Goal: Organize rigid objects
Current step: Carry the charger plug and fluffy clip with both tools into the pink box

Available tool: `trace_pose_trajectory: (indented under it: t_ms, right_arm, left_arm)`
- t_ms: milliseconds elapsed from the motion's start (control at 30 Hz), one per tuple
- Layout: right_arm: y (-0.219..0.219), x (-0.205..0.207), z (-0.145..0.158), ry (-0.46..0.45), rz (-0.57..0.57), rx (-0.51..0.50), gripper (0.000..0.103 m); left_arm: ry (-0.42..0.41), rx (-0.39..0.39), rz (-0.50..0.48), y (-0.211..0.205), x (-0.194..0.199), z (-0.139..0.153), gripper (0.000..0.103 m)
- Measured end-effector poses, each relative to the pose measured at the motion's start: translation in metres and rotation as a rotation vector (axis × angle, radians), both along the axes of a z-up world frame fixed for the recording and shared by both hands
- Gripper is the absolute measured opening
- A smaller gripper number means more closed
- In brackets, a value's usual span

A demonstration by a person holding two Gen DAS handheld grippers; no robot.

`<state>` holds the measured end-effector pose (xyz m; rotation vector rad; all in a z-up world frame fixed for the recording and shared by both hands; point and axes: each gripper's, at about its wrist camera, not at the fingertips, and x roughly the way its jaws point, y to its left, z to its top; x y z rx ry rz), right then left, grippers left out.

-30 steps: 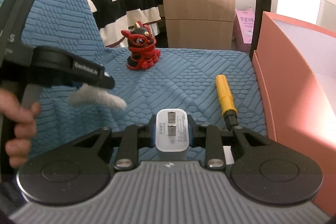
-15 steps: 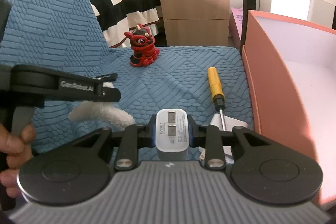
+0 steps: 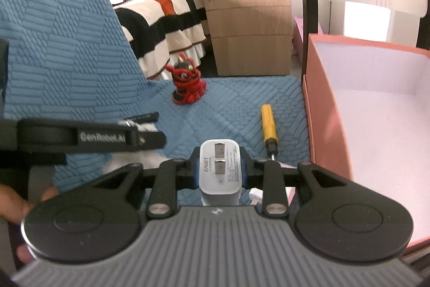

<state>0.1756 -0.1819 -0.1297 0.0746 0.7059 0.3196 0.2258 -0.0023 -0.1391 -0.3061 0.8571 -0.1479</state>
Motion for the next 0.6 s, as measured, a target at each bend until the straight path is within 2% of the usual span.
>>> trace_pose_trajectory:
  t_ms: [600]
  right_arm:
    - [-0.033,0.007,0.079,-0.097,-0.008,0.022,0.031]
  left_arm:
    - [-0.097,-0.045,-0.051,-0.037,0.003,0.082,0.037]
